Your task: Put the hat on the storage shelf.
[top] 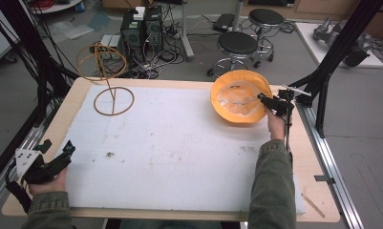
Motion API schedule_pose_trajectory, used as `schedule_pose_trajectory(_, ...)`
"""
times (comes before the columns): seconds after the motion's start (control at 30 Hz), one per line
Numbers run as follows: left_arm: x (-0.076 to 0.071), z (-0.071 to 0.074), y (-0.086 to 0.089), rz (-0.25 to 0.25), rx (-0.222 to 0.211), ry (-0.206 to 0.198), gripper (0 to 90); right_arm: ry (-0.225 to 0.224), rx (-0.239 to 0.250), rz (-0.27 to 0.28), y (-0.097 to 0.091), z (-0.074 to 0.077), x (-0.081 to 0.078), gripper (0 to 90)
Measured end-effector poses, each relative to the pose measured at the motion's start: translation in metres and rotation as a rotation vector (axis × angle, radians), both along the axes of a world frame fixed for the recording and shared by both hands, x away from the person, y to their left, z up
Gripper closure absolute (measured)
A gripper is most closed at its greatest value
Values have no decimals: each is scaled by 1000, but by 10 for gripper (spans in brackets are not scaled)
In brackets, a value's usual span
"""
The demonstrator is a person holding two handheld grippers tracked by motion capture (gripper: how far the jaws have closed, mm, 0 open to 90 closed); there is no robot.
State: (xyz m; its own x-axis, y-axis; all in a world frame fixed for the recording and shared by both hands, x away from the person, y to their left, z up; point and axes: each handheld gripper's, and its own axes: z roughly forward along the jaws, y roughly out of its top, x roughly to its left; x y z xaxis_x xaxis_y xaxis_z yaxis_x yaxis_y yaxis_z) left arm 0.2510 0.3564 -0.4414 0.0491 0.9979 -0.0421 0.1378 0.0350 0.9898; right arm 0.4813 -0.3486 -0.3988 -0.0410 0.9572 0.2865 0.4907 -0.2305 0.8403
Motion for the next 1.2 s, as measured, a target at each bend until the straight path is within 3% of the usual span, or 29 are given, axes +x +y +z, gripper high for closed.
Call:
schedule_pose_trajectory(0.07,0,0,0,-1,-1,1,280,8,-1,0,0,0,0,435)
schedule_pose_trajectory(0.1,0,0,0,-2,-1,3,280,20,15,-4,0,0,-1,542)
schedule_pose_trajectory(0.13,0,0,0,-2,-1,2,280,20,15,-4,0,0,-1,542)
schedule_pose_trajectory(0.17,0,0,0,-2,-1,1,280,21,25,1,0,1,-2,611)
schedule_pose_trajectory(0.2,0,0,0,-3,0,2,280,16,25,6,1,4,-3,753)
schedule_pose_trajectory(0.27,-1,0,0,-4,0,3,280,-1,32,33,2,7,-5,846)
schedule_pose_trajectory(0.33,-1,0,0,-5,-1,1,280,-3,8,46,4,10,-6,858)
schedule_pose_trajectory(0.7,-2,0,0,-4,1,-2,280,-17,-7,73,11,15,-10,861)
schedule_pose_trajectory(0.93,-2,0,0,-5,0,-2,280,-70,-10,91,16,28,-16,861)
schedule_pose_trajectory(1.07,-2,1,0,-6,0,-4,281,-95,11,89,17,35,-22,860)
schedule_pose_trajectory(1.1,-2,1,0,-6,0,-4,280,-132,30,102,17,39,-25,859)
schedule_pose_trajectory(1.2,-2,1,1,-4,1,-3,280,-163,29,99,19,45,-28,859)
